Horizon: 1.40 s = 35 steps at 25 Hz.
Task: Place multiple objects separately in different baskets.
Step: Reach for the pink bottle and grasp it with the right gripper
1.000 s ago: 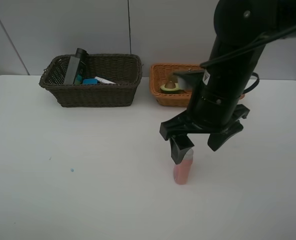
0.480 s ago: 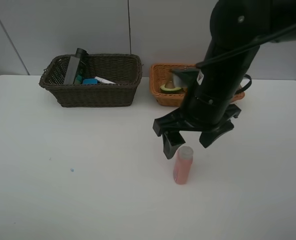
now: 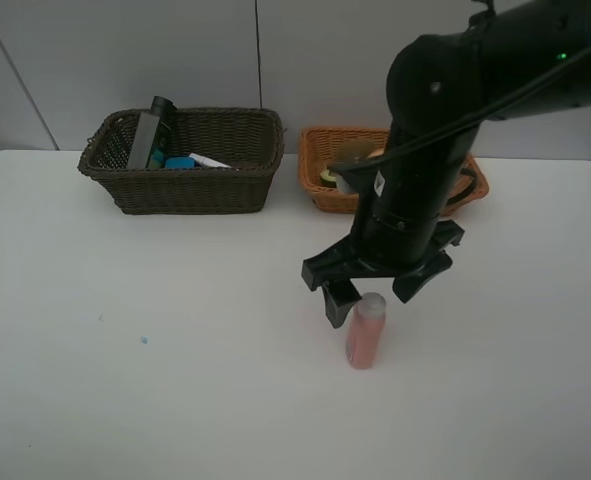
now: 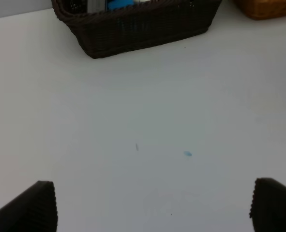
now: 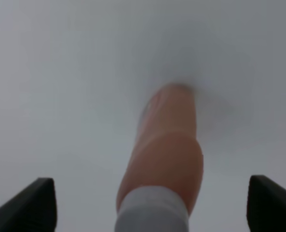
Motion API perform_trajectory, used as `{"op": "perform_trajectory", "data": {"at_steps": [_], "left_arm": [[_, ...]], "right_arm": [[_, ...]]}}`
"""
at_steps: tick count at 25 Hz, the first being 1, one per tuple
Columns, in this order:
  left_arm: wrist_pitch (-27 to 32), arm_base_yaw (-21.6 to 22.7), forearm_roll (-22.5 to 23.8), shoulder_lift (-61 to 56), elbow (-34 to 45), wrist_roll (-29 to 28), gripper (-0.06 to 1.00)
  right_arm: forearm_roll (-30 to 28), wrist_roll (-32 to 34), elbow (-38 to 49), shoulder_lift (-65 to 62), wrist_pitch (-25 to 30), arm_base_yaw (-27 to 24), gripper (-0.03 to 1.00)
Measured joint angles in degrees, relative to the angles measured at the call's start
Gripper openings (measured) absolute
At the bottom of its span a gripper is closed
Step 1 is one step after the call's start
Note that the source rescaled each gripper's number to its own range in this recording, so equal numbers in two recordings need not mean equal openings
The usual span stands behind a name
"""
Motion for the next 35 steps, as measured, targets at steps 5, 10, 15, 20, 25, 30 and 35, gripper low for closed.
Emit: {"op": "perform_trajectory", "data": {"at_steps": [5, 10, 15, 20, 25, 30, 35], "left_arm": [[0.0, 0.0, -0.1, 0.0, 0.0, 0.0, 1.0], [0.0, 0.0, -0.1, 0.0, 0.0, 0.0, 1.0], [0.0, 0.0, -0.1, 0.0, 0.0, 0.0, 1.0], [0.0, 0.0, -0.1, 0.0, 0.0, 0.0, 1.0], [0.0, 0.0, -0.1, 0.0, 0.0, 0.0, 1.0], [0.0, 0.0, -0.1, 0.0, 0.0, 0.0, 1.0], [0.0, 0.0, -0.1, 0.0, 0.0, 0.0, 1.0]], "right_arm": [[-0.2, 0.0, 3.7, 1.2, -4.4, 0.0, 0.98], [0.1, 0.0, 9.1, 1.2, -10.9, 0.0, 0.98], [0.2, 0.0, 10.3, 1.2, -14.5, 0.0, 0.98], [0.2, -0.1, 10.3, 1.2, -15.7, 0.0, 0.98], [0.1, -1.2, 10.3, 2.0, -16.0, 0.0, 0.95], [0.2, -1.4, 10.3, 2.5, -16.2, 0.0, 0.62], [-0.1, -1.5, 10.2, 2.4, -16.1, 0.0, 0.27]]}}
